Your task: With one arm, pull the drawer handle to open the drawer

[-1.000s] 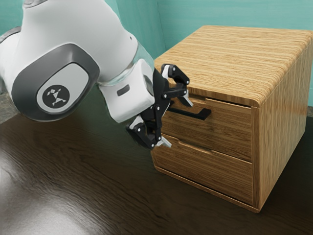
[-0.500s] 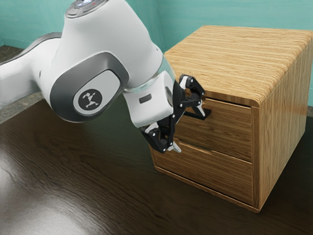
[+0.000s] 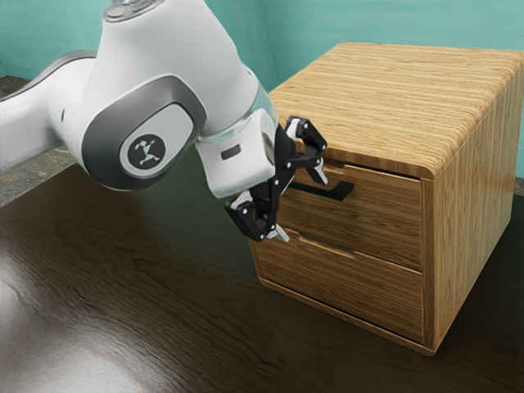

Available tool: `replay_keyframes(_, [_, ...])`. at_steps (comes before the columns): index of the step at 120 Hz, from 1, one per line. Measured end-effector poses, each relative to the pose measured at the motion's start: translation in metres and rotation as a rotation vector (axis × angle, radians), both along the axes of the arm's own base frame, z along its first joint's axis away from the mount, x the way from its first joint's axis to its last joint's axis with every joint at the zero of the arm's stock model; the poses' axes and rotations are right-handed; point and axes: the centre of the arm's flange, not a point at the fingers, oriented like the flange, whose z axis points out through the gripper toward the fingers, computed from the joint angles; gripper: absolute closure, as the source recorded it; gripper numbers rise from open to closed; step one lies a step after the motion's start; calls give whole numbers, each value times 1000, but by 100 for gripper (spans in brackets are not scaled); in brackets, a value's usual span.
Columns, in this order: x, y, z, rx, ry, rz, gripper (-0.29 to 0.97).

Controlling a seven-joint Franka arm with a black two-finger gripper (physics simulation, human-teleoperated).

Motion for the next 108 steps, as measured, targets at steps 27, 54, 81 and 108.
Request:
replay_keyframes(27, [7,12,-5,3,10,12,0])
replay_keyframes(54, [8,10,-9,7,10,1,0])
replay_keyframes(81, [8,8,-11,10,10,-6,0])
replay_keyframes(108, [8,10,-11,10,7,-7,10])
